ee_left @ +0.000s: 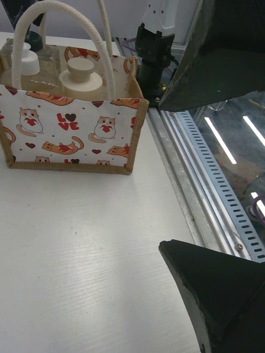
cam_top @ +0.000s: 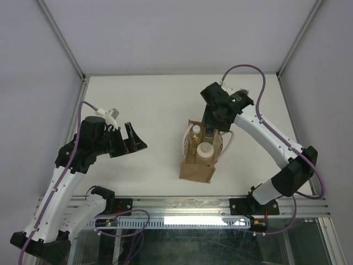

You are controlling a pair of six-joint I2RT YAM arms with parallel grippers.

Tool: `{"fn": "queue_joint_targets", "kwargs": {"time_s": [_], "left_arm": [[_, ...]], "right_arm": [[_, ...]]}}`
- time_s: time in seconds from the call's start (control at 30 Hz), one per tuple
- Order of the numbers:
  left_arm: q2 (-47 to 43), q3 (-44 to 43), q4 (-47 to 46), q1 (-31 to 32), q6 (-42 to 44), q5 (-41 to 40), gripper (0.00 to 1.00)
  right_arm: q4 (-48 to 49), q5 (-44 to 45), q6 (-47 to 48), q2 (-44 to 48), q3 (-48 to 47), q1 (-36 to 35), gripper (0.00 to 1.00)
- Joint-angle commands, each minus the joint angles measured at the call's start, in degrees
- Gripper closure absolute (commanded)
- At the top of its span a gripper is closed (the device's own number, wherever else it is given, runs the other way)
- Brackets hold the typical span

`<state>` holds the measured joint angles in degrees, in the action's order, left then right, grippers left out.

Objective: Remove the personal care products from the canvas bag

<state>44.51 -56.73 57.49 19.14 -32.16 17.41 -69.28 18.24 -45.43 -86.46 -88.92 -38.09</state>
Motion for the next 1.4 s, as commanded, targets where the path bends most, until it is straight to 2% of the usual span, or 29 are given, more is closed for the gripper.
{"fn": "queue_joint_targets", "kwargs": {"time_s": [0.0,0.4,0.57,0.87,0.97,1.13,1.37], "left_arm": [[-0.4,-0.4,-0.8,0.1,1.0,-0.3,0.01],[0.3,-0.9,-0.3,0.2,2.6,-0.2,0.01],[0.1,-0.5,0.2,0.1,3.1,-0.3,0.01],[0.7,-0.8,0.1,0.1,3.3,-0.5,0.01],[0.7,-1.0,0.2,0.1,3.3,-0.5,0.01],[0.5,-0.8,0.1,0.1,3.1,-0.4,0.01],[0.5,-0.8,0.1,0.1,2.9,-0.4,0.01]], "right_arm": [[3.1,2.8,-1.1,-1.5,-1.3,-0.2,0.39],[3.4,1.5,-3.3,-6.4,3.3,-0.3,0.4],[4.7,1.8,-3.2,-7.6,6.7,-0.3,0.44],[4.9,1.2,-4.4,-10.5,8.5,-0.3,0.46],[4.2,1.2,-4.3,-10.3,7.4,-0.4,0.59],[1.6,3.0,-4.4,-8.5,4.7,-0.8,0.69],[-0.7,2.4,-2.2,-4.8,1.0,-0.8,0.9]]}}
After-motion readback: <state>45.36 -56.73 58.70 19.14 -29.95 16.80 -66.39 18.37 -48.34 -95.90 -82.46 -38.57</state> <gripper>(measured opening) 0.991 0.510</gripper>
